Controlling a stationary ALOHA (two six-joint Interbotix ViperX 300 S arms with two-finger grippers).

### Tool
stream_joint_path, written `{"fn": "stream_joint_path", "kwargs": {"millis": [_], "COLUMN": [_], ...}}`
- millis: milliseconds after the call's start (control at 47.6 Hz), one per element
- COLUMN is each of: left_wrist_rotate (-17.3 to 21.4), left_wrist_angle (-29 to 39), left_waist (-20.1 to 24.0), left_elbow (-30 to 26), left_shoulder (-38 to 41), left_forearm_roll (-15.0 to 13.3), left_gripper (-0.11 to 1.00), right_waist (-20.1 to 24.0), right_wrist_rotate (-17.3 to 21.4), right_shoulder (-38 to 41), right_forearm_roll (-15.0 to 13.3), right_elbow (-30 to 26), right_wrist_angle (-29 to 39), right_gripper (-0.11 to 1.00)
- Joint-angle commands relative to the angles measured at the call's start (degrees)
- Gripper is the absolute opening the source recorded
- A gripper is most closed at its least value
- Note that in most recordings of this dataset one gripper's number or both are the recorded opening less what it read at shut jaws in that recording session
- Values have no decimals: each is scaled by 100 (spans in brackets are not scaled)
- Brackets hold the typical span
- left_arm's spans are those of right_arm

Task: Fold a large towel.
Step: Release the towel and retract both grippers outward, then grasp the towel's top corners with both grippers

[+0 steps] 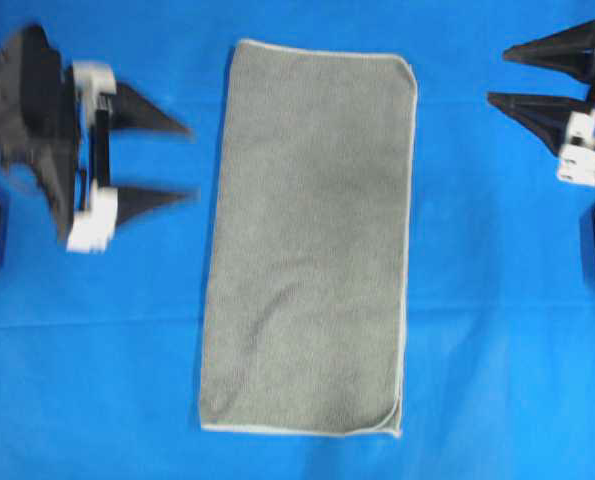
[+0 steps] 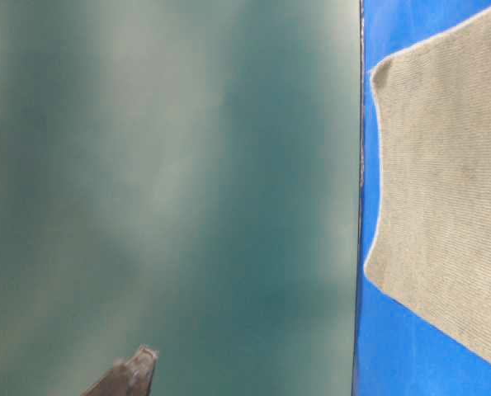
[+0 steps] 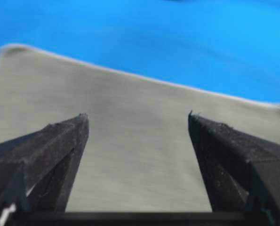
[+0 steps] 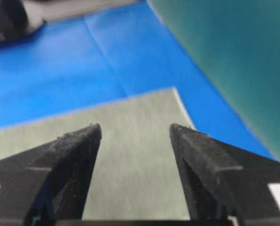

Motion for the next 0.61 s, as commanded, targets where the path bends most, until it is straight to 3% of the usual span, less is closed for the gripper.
{"fn": "stream_joint_path", "kwargs": {"millis": [0, 231, 588], "left_wrist_rotate": [105, 369, 536], "left_wrist_angle": [-158, -527, -1951], "left_waist": [686, 1740, 2312], "left_elbow": [-26, -70, -149], "left_shoulder": [123, 1169, 3173], "left_forearm_roll": [9, 9, -9], "left_gripper": [81, 81, 81], "right_waist": [-202, -1055, -1714], "right_wrist_rotate": [62, 132, 88], "right_shoulder": [334, 1767, 4535], "right_forearm_roll": [9, 0, -255], "right_elbow": [-132, -325, -1380], "right_wrist_angle": [-9, -70, -431], "right_gripper": [63, 63, 63]}}
